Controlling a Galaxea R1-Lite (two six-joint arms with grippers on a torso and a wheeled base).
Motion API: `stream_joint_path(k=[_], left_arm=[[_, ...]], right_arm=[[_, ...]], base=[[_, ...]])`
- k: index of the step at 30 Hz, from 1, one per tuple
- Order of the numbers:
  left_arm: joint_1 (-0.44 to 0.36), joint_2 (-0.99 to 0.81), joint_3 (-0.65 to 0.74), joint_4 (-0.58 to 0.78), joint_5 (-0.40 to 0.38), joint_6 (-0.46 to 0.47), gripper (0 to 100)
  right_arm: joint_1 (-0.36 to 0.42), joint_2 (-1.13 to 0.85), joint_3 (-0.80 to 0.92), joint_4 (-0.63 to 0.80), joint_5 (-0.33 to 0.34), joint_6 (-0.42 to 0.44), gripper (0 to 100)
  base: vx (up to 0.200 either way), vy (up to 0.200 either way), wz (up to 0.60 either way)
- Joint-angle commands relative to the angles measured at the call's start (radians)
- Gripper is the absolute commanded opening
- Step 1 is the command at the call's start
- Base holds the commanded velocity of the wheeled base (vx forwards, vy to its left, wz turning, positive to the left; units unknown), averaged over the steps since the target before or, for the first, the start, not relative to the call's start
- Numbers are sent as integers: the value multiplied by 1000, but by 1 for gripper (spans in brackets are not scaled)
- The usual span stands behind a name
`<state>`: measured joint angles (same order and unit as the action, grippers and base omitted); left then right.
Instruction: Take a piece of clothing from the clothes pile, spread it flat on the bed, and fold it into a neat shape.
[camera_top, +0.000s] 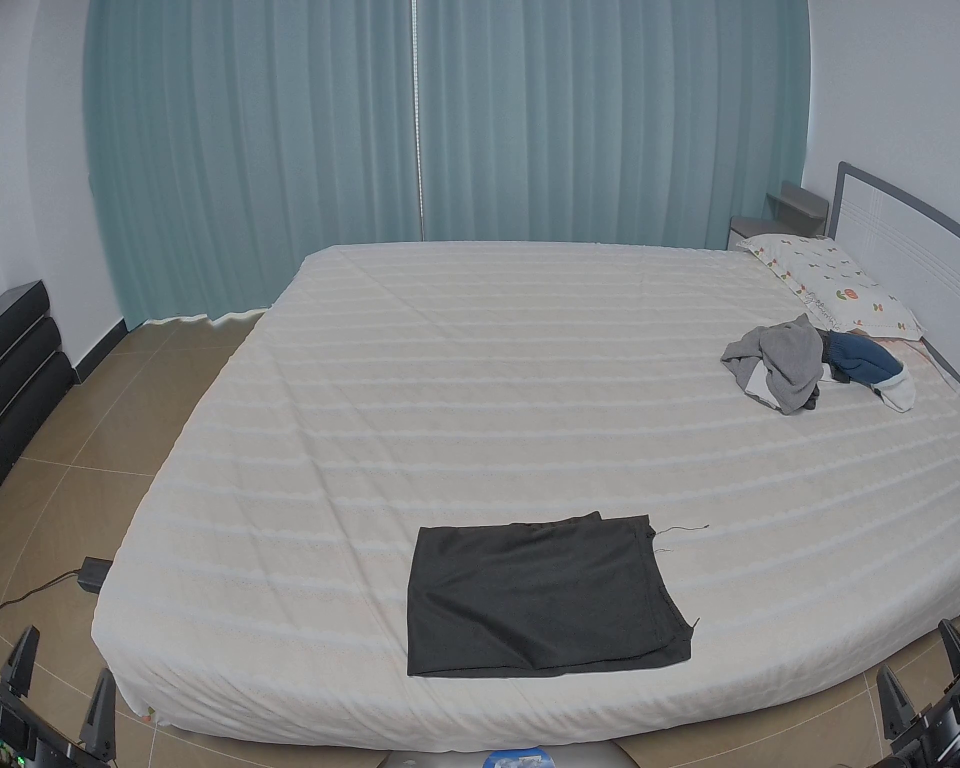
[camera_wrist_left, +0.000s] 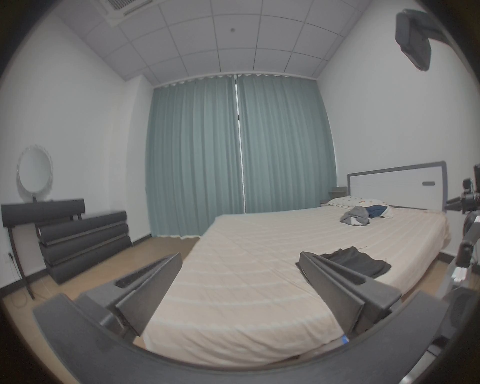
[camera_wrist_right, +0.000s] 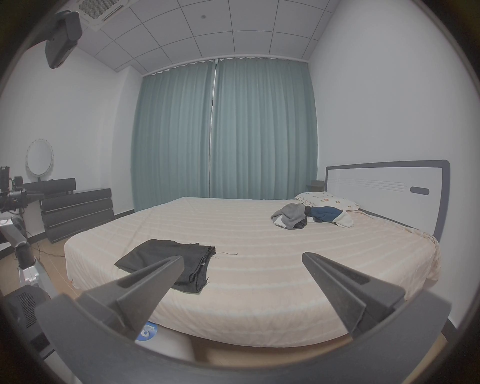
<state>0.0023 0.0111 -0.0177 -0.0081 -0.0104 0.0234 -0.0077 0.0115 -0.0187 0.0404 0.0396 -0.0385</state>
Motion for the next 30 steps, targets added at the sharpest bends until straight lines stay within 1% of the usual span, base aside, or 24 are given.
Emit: stream_joint_path(k=[1, 6, 14, 22, 30], left_arm=[[1, -5, 15, 11, 6, -45, 100], [1, -6, 16, 8, 29, -48, 100], [1, -6, 16, 8, 29, -48, 100], [1, -6, 16, 8, 21, -25, 100], [1, -5, 16, 8, 18, -23, 100]], right_arm=[[0, -7, 5, -7, -1, 8, 100], [0, -5, 14, -30, 0, 6, 100], [0, -7, 19, -45, 8, 3, 100], [0, -7, 19, -45, -4, 8, 100], [0, -7, 19, -45, 5, 19, 100]], base=[[0, 0, 0], [0, 0, 0], [0, 0, 0], [0, 0, 0], [0, 0, 0]])
